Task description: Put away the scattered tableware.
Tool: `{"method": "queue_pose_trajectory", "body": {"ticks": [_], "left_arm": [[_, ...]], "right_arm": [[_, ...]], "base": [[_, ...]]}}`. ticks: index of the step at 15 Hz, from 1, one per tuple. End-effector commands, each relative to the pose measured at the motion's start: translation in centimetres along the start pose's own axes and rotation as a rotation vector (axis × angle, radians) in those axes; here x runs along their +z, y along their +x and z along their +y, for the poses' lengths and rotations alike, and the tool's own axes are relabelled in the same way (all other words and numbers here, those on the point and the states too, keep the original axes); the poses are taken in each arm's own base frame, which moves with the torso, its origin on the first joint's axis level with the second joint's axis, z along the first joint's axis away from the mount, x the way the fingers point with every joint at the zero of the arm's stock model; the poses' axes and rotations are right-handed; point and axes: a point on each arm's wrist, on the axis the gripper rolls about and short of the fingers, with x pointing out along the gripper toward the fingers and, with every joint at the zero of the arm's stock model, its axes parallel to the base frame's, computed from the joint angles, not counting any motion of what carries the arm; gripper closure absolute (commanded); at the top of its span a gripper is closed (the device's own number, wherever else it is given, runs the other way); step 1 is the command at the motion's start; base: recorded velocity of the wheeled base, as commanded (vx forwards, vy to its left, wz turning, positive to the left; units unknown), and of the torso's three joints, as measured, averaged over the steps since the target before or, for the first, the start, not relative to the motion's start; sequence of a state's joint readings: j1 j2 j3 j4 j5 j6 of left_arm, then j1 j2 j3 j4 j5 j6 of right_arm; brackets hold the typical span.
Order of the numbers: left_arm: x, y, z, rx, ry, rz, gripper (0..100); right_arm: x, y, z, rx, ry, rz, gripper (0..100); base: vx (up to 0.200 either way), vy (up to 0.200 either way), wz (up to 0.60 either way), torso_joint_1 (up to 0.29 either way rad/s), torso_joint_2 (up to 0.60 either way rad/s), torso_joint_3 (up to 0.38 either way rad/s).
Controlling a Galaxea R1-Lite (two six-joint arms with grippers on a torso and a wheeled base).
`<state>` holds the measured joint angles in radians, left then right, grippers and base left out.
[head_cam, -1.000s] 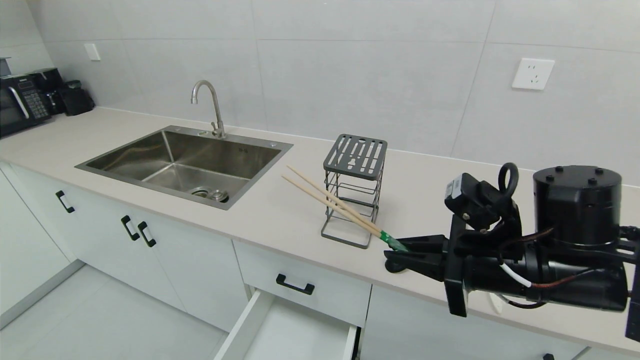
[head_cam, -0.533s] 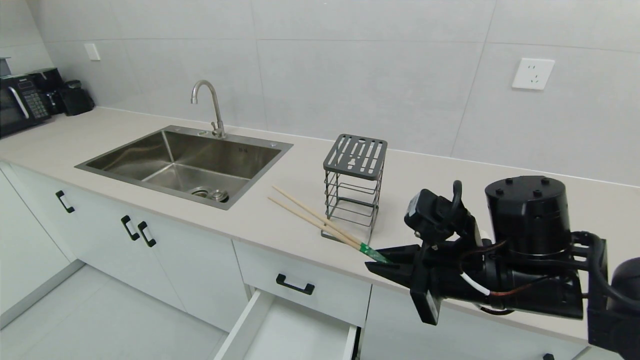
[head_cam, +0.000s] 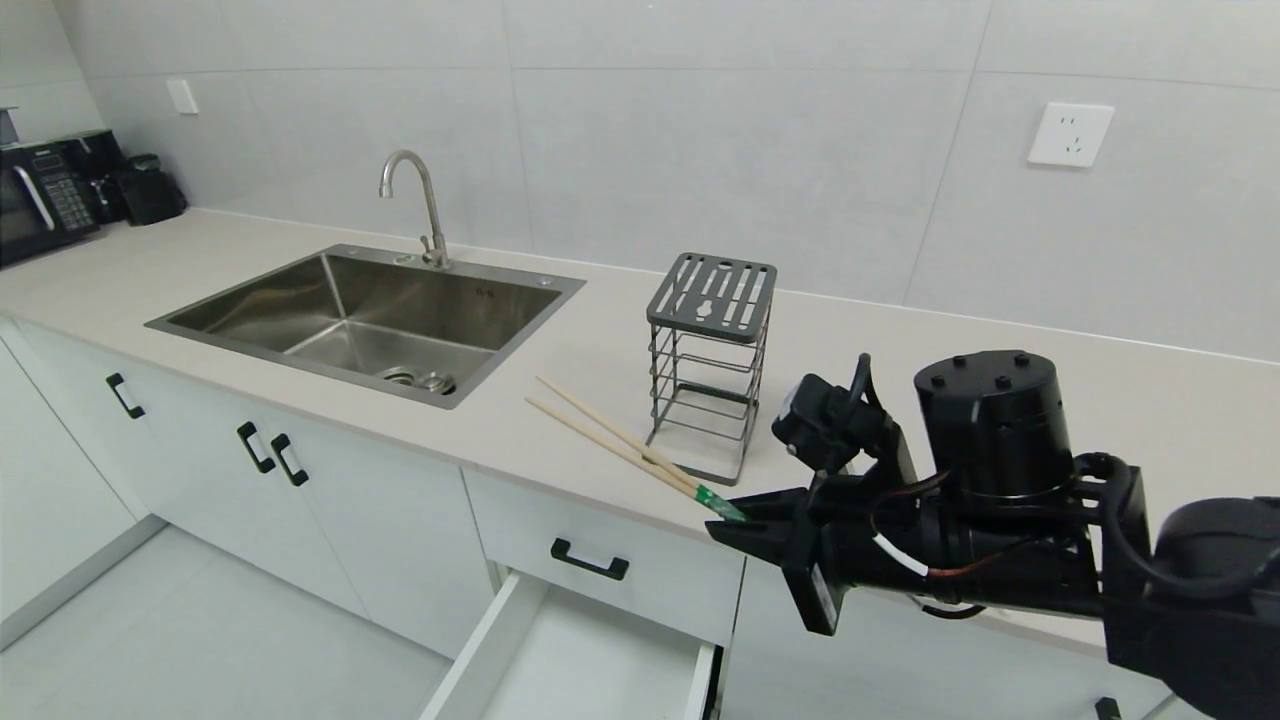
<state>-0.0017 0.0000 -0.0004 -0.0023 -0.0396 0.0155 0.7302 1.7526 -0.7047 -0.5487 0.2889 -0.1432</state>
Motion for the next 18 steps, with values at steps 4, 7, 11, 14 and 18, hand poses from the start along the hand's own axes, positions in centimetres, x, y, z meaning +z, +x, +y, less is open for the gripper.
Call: {"method": "queue_pose_trajectory", "body": {"ticks": [4,7,11,14,18], "left_arm": [[0.0,0.0,0.0,0.000,0.000,0.000,0],[0.0,0.0,0.0,0.000,0.000,0.000,0],[0.0,0.0,0.0,0.000,0.000,0.000,0],[0.0,0.0,0.0,0.001,0.000,0.000,0],[0.0,0.0,0.0,0.000,0.000,0.000,0]], "right_arm": [[-0.6,1.9,-1.0,0.039,0.016,0.009,100],[-1.0,2.1,-1.0,0.054,0.022,0.018,100],[-1.1,2.2,-1.0,0.053,0.026,0.024,100],[-1.3,2.3,-1.1,0.051,0.030,0.030,100],[-1.6,2.8,-1.5,0.045,0.038,0.042,100]], "base": [[0.000,0.000,0.00,-0.106,0.21,0.104],[0.000,0.000,0.00,-0.077,0.15,0.074],[0.000,0.000,0.00,-0.123,0.25,0.116],[0.000,0.000,0.00,-0.201,0.39,0.201],[0.000,0.000,0.00,-0.104,0.22,0.102]]}}
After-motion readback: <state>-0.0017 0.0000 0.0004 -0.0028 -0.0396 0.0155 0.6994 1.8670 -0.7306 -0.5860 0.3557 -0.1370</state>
